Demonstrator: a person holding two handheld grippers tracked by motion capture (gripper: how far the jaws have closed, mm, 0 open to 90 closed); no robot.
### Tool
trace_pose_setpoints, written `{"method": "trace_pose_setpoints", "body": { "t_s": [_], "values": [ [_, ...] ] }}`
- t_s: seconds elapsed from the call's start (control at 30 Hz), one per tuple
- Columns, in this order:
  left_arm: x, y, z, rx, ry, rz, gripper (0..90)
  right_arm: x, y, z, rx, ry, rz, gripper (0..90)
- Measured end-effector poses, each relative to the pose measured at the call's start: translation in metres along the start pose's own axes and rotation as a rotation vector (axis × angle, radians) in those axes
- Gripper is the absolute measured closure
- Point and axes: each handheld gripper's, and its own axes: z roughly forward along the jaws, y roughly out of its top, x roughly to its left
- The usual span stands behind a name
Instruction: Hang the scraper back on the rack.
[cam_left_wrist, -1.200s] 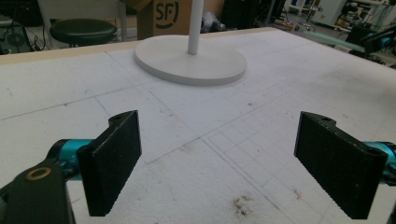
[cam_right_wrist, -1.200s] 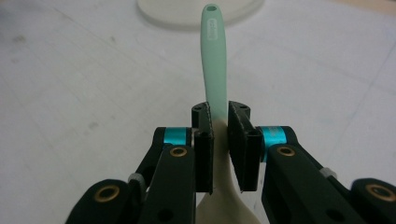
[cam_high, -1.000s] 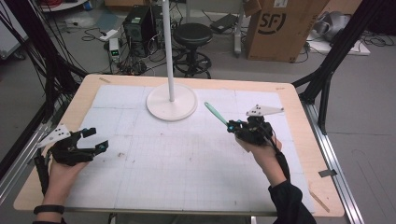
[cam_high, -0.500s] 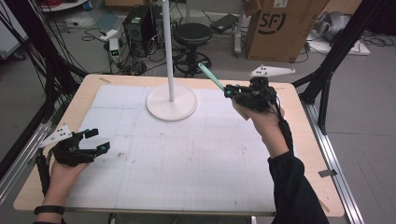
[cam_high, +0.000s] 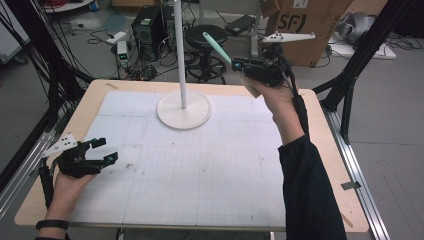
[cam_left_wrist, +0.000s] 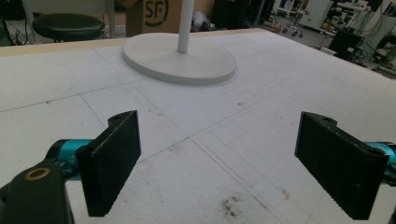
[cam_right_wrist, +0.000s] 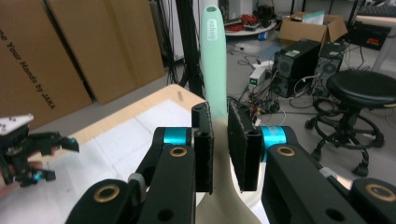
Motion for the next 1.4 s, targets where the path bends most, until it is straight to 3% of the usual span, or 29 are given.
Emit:
{"method": "trace_pose_setpoints", "body": {
  "t_s": [0.3,0.63,1.4],
  "values": [
    [0.001,-0.001,0.000,0.003,-0.008,0.000,14.9,-0.002,0.032,0.009,-0.033,-0.008,0.003,80.7],
    [0.000,-0.001,0.000,0.015,-0.021,0.001,14.9,0.007,0.060,0.015,-0.064,-0.002,-0.017,80.7],
    [-0.003,-0.001,0.000,0.026,-0.035,0.008,15.0,0.008,0.066,0.027,-0.036,-0.022,-0.030,80.7]
  ]
}}
